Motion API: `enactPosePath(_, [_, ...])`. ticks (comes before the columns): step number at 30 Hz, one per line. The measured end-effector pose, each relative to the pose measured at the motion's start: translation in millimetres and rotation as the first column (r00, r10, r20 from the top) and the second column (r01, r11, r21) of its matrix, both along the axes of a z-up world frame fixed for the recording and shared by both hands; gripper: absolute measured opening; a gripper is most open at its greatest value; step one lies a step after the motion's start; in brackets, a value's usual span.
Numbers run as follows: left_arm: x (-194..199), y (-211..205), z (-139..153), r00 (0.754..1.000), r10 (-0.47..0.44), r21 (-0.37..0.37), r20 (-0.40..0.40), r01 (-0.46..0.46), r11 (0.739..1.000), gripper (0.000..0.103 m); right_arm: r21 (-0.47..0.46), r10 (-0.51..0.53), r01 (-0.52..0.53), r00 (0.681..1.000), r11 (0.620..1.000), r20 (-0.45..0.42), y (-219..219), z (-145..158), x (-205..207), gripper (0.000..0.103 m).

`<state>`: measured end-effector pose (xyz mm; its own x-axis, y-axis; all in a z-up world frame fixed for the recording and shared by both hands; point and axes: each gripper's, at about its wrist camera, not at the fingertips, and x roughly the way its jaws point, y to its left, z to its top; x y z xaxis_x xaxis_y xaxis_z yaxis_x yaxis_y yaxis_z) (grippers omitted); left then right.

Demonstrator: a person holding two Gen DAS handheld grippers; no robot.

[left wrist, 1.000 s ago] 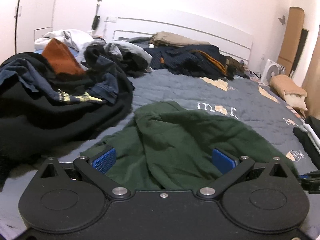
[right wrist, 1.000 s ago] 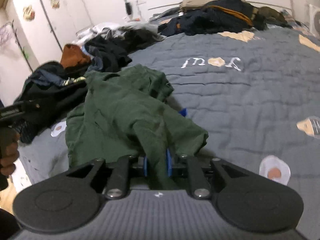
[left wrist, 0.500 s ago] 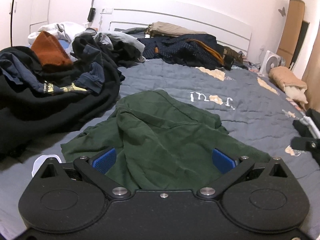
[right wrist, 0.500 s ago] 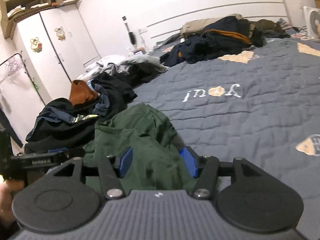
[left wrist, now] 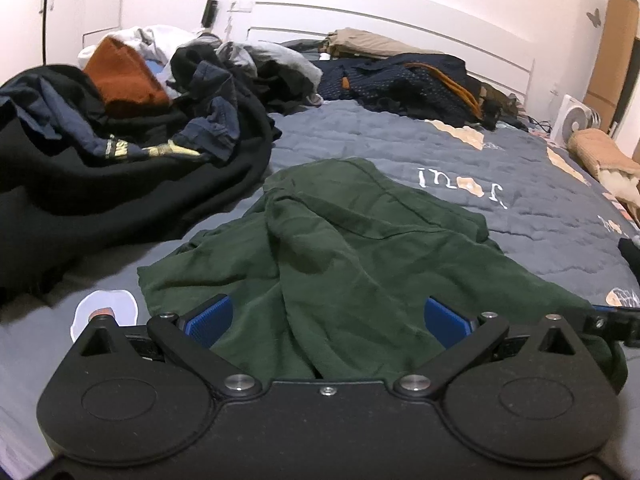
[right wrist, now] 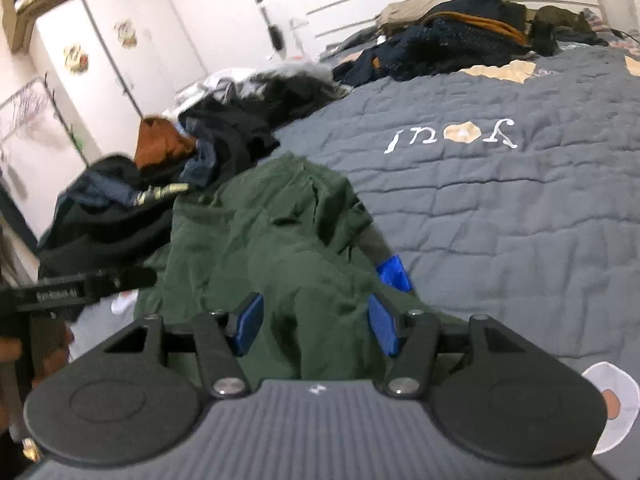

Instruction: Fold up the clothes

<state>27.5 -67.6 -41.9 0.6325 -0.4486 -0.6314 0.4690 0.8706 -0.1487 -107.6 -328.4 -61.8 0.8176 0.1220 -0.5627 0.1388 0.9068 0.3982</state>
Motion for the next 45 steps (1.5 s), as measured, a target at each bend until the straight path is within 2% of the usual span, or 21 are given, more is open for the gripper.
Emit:
enactPosePath(3, [2.9, 0.2, -1.6, 1.0, 0.018, -0.007, -0.006, -0.018, 1.0, 0.103, 0.028, -0.006, 0.005, 1.0, 1.0, 0.026, -0.7, 1.0, -1.0, 0.058])
enactPosePath(7, [3.1, -1.6, -2.9, 1.0, 0.025, 0.0, -0.004, -0.025, 1.0, 0.103, -0.014, 0.038, -0.037, 0.998, 0.999, 0.043, 11.2, 1.0, -1.9, 0.057])
enactPosePath(10, [1.4, -3.0, -2.4, 1.0, 0.019, 0.009, 0.005, -0.019, 1.0, 0.103, -0.042, 0.053, -0.052, 0.998, 0.998, 0.03, 18.6, -0.9, -1.6, 0.043])
enactPosePath(12, [1.2, -1.1, -0.4, 1.0, 0.023, 0.002, 0.012, -0.023, 1.0, 0.103, -0.054, 0.083, -0.082, 0.996, 0.995, 0.018, 21.5, -0.7, -2.3, 0.024])
enactPosePath(14, [2.5, 2.7, 2.1, 0.999, 0.036, -0.011, 0.014, -0.036, 0.999, 0.103, -0.057, 0.152, -0.151, 0.988, 0.987, 0.011, 24.1, 1.2, -5.2, 0.022])
enactPosePath(16, [4.9, 7.5, 3.5, 0.999, 0.049, -0.026, 0.006, -0.049, 0.998, 0.103, -0.059, 0.239, -0.238, 0.971, 0.969, 0.004, 28.6, 3.5, -8.9, 0.021])
enactPosePath(20, [5.9, 9.6, 4.0, 0.999, 0.046, -0.032, -0.001, -0.046, 0.998, 0.103, -0.061, 0.417, -0.419, 0.908, 0.906, -0.043, 47.9, 2.8, -18.7, 0.021])
enactPosePath(26, [3.2, 0.0, 0.5, 1.0, 0.016, -0.016, -0.01, -0.016, 1.0, 0.103, -0.054, 0.48, -0.494, 0.862, 0.868, -0.163, 66.5, -16.5, -18.5, 0.021])
enactPosePath(29, [1.7, -4.4, -1.9, 1.0, 0.005, -0.006, -0.013, -0.006, 1.0, 0.103, -0.038, 0.465, -0.474, 0.875, 0.88, -0.136, 63.2, -11.3, -18.8, 0.022])
enactPosePath(34, [0.8, -6.7, -3.5, 1.0, 0.001, -0.007, -0.015, -0.001, 1.0, 0.103, 0.002, 0.42, -0.42, 0.907, 0.907, -0.016, 45.5, 14.8, -24.2, 0.031])
enactPosePath(39, [0.1, -11.0, -5.3, 1.0, -0.008, -0.012, -0.02, 0.008, 1.0, 0.103, 0.012, 0.287, -0.289, 0.954, 0.957, 0.087, 18.0, 33.0, -29.0, 0.041])
enactPosePath(42, [0.2, -16.0, -7.0, 0.999, -0.023, -0.039, -0.037, 0.022, 0.999, 0.103, 0.017, 0.167, -0.169, 0.983, 0.985, 0.079, -4.5, 28.0, -26.9, 0.042])
enactPosePath(45, [-1.2, -23.3, -8.4, 0.998, -0.052, -0.083, -0.046, 0.048, 0.995, 0.103, 0.03, 0.049, -0.051, 0.998, 0.998, 0.043, -25.0, 18.0, -26.1, 0.042])
